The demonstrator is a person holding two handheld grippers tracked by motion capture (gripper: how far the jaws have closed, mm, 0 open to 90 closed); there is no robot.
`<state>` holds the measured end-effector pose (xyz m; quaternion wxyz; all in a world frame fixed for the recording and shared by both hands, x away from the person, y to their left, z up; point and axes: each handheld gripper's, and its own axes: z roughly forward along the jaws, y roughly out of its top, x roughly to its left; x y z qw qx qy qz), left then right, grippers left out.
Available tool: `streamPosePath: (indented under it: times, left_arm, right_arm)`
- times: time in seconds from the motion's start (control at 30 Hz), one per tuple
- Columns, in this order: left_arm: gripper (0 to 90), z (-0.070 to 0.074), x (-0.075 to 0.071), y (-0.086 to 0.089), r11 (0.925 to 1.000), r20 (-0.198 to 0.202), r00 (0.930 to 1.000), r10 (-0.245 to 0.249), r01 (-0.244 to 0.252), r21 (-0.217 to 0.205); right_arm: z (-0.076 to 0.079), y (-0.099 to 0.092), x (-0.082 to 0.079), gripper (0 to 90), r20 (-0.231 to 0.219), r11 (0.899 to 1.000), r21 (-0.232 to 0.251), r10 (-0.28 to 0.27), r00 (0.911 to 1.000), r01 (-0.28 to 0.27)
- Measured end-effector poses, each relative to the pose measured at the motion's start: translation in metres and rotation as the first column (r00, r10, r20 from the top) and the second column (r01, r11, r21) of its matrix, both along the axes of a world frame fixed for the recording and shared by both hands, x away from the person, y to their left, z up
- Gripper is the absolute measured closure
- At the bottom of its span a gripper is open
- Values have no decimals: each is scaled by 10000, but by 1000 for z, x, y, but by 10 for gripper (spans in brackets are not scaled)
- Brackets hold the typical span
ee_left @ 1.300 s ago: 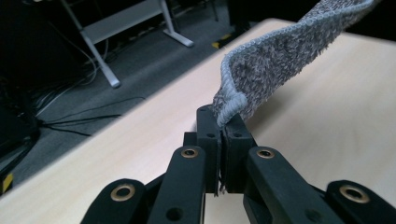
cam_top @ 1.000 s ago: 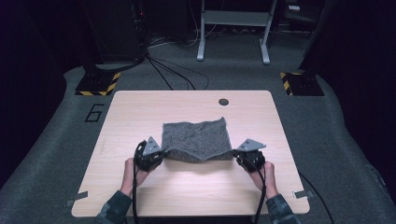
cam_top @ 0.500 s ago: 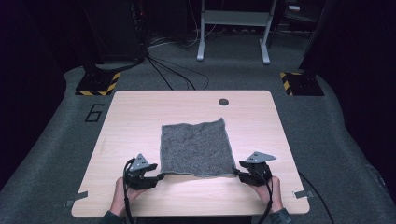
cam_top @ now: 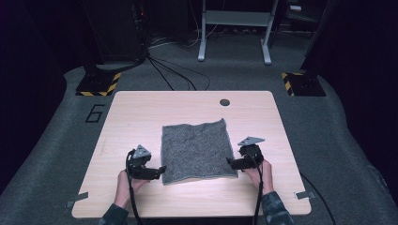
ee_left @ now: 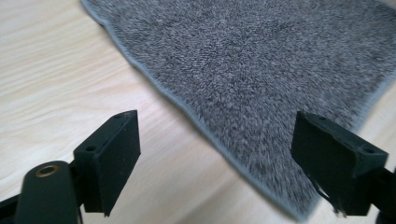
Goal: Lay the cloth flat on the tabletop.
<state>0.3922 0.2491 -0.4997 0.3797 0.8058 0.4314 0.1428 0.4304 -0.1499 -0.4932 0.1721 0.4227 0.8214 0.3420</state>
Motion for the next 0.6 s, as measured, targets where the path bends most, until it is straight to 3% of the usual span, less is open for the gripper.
streamPosePath:
  times: [0.17, 0.33, 0.5, 0.6]
  left_arm:
    - [118, -6, 7, -17, 9977, 133, 9998, -159, 150, 657]
    - [129, -13, 11, -27, 9878, 164, 9993, -322, 293, 1532]
    - [107, -21, 14, -29, 9860, 12, 9992, -408, 400, 1618]
    - [57, -23, 16, -27, 9887, -165, 9992, -365, 385, 1450]
  right_arm:
    - [-12, 7, 13, 17, 90, 9984, -518, -240, 9997, 245]
    - [-19, 2, 16, 10, 21, 9976, -478, -501, 9987, 502]
    - [-26, 3, 15, 13, -183, 9939, -987, -515, 9985, 494]
    - [-27, 1, 14, 16, -163, 9947, -861, -577, 9982, 561]
